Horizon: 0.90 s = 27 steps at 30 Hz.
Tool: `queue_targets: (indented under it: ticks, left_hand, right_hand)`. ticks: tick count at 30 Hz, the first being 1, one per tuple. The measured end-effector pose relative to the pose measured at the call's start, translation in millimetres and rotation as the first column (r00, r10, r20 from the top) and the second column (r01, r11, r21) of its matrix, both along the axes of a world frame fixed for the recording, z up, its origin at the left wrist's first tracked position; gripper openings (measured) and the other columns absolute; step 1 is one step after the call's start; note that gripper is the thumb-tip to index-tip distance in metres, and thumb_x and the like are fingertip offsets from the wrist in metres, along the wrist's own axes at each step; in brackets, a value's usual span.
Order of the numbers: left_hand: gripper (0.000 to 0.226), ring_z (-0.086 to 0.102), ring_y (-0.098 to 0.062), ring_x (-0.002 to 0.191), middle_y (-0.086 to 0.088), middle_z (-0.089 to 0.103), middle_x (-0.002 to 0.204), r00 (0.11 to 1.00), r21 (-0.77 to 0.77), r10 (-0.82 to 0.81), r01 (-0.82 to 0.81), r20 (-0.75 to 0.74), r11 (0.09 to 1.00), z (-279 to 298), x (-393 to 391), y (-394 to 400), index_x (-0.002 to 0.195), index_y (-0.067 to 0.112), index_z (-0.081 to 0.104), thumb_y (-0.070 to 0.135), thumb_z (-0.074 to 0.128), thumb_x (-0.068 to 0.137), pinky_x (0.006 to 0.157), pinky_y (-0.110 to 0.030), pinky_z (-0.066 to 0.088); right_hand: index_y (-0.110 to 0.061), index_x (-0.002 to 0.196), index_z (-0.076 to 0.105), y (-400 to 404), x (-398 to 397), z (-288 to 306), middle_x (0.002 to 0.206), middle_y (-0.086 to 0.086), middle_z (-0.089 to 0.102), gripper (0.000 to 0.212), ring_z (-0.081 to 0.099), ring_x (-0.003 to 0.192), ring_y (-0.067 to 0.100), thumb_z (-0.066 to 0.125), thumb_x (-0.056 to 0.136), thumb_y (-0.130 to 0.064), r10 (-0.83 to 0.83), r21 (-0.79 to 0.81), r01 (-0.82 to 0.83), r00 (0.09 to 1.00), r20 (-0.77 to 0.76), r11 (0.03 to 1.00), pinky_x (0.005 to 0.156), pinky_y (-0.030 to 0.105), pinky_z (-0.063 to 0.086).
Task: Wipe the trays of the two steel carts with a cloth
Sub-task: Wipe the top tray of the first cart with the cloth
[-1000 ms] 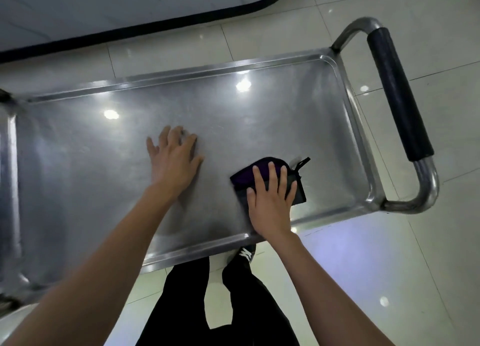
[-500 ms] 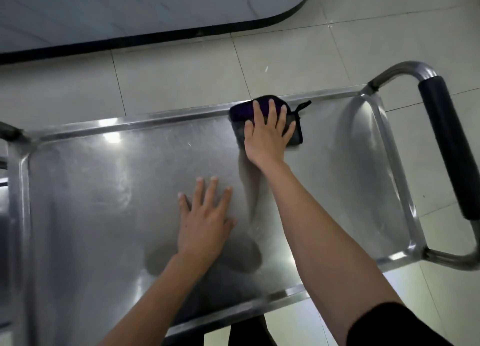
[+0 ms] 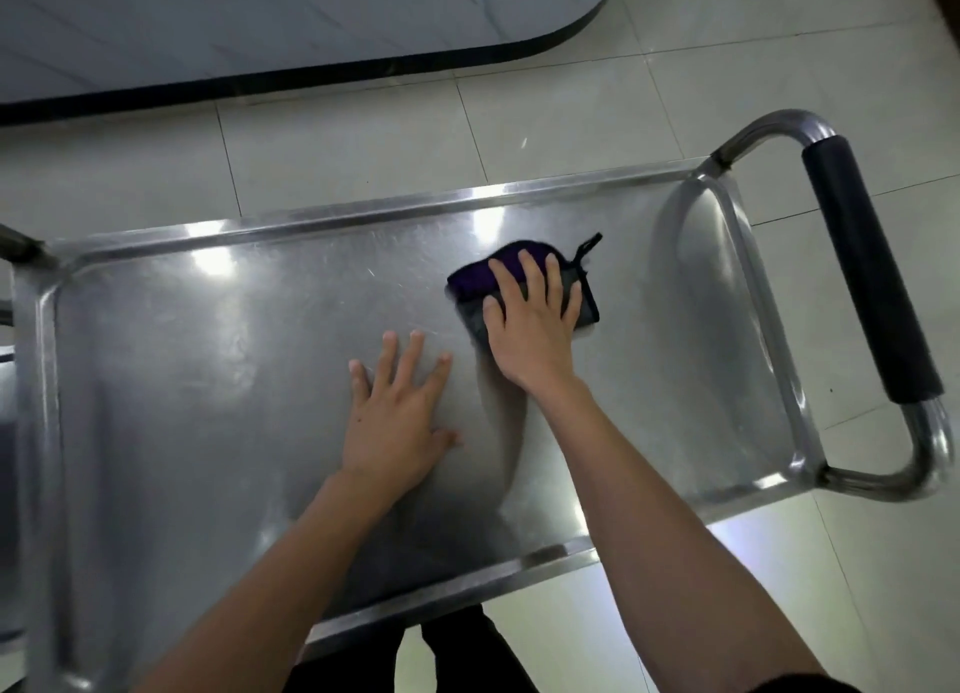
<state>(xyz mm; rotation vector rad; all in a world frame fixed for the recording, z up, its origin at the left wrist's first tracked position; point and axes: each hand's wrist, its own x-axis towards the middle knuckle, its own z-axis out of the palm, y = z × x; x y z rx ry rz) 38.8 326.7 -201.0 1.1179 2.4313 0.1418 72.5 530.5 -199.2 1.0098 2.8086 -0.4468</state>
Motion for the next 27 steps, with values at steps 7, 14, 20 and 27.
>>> queue_targets:
  ticks: [7,14,20,27]
  left_hand:
    - [0.097,-0.016,-0.025,0.153,0.001,-0.01,0.168,0.997,-0.016,0.077,-0.077,0.028,0.997,12.4,2.8,3.0,0.159,0.037,0.01,0.069,0.06,0.083,0.122,-0.058,-0.001]
    - [0.092,-0.005,-0.028,0.152,0.003,0.002,0.167,0.975,-0.022,0.222,-0.222,-0.028,0.975,8.8,28.3,-9.3,0.155,0.041,0.021,0.07,0.064,0.079,0.118,-0.064,0.009]
    - [0.09,-0.002,-0.033,0.151,0.005,0.004,0.164,0.962,-0.042,0.268,-0.27,-0.057,0.962,6.5,46.0,-21.9,0.154,0.042,0.019,0.073,0.06,0.08,0.114,-0.071,0.013]
    - [0.092,-0.003,-0.032,0.152,0.005,0.0,0.165,0.973,-0.076,0.214,-0.221,-0.087,0.972,8.4,49.8,-31.2,0.156,0.036,0.01,0.078,0.049,0.084,0.116,-0.067,0.017]
  right_hand:
    - [-0.039,0.154,0.021,-59.7,141.7,1.2,0.166,0.001,0.012,0.053,-0.005,0.153,0.027,0.02,0.102,-0.05,0.031,0.011,-0.032,0.997,0.065,0.999,0.121,0.058,-0.002]
    - [-0.033,0.156,0.022,-114.4,246.1,3.6,0.166,0.005,0.012,0.054,-0.002,0.153,0.031,0.02,0.104,-0.047,0.045,0.013,-0.046,0.996,0.073,0.999,0.121,0.06,0.004]
    - [-0.031,0.157,0.023,-154.5,286.2,7.2,0.166,0.006,0.013,0.055,0.002,0.154,0.031,0.029,0.104,-0.045,0.066,0.007,-0.066,0.998,0.007,0.998,0.12,0.06,0.007]
    - [-0.031,0.157,0.024,-178.0,271.9,5.3,0.167,0.006,0.012,0.053,-0.002,0.153,0.033,0.029,0.106,-0.042,0.054,-0.005,-0.054,0.998,0.01,0.999,0.12,0.062,0.003]
